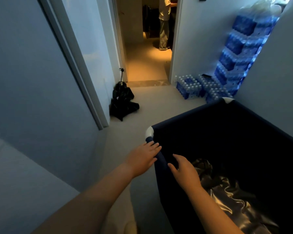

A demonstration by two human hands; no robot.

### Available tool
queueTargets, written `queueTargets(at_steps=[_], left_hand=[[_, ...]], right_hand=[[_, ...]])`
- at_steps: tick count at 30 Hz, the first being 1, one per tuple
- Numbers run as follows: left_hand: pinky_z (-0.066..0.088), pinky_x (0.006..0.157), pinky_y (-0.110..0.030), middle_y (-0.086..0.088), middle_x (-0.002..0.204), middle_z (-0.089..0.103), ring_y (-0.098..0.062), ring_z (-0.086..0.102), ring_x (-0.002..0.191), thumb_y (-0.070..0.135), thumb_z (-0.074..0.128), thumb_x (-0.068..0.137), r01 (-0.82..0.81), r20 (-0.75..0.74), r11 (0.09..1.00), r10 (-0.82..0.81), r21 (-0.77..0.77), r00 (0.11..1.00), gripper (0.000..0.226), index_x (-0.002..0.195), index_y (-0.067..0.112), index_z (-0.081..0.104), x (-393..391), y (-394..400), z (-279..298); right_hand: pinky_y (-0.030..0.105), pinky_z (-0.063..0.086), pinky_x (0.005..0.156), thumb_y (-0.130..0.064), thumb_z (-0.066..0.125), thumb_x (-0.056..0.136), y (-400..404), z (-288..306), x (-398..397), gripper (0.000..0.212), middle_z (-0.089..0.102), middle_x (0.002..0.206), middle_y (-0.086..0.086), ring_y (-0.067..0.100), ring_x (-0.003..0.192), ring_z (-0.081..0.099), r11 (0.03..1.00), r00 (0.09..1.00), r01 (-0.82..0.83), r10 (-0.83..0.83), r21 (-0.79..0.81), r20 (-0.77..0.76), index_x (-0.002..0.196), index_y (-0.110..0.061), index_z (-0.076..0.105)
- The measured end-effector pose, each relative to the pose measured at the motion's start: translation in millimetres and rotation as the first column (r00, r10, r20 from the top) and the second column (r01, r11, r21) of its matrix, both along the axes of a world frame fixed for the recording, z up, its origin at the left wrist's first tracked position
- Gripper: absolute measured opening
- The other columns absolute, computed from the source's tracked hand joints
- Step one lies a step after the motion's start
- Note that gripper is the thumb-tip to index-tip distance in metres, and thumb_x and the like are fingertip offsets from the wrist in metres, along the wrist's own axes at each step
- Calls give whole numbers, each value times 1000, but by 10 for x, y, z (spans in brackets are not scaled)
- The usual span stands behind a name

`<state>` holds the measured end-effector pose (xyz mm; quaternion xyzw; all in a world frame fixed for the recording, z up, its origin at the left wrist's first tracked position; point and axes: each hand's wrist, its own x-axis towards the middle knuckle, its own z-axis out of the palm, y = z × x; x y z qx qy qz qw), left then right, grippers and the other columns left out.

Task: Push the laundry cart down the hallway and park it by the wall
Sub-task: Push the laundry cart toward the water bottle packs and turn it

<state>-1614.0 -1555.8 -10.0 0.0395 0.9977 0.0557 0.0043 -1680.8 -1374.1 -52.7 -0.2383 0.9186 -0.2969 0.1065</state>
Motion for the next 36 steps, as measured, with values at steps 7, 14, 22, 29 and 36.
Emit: queueTargets(at_steps=[7,14,22,29,36], left_hand=[[12,118,-33,-5,155,26,-21,19,143,26,41,98,200,56,980,-199,-11,978,51,145,16,23,-1210,-628,-155],[10,118,-32,-4,155,24,-20,18,144,26,42,97,401,81,916,-398,-27,914,52,145,17,22,-2218,-672,-327],[9,118,-32,-5,157,18,-20,16,144,23,37,99,488,178,872,-475,-39,862,52,146,15,17,-3104,-818,-351],[8,118,-32,-7,157,18,-22,14,144,23,33,100,677,145,736,-668,-12,729,51,147,14,13,-3939,-849,-407],[-2,114,-28,-5,158,12,-19,8,145,25,31,101,831,78,557,-829,10,554,52,147,15,8,-4839,-1457,-545]], right_hand=[[30,39,105,-36,56,90,-502,4,-743,52,48,140,1,15,127,46,988,988,153,-153,13,6,135,-18,41],[28,38,105,-38,57,89,-529,6,-1509,51,50,139,-2,12,127,47,945,947,321,-320,55,-35,134,-20,43],[28,39,104,-39,58,88,-627,-45,-2303,52,51,138,-1,14,126,47,910,913,407,-406,77,-26,133,-20,43],[27,36,107,-39,55,90,-855,-101,-2812,51,48,141,0,14,129,44,826,829,558,-559,73,-10,135,-18,42],[32,38,108,-35,54,91,-1469,-192,-3303,52,45,143,3,17,130,43,603,602,795,-798,65,32,136,-16,39]])
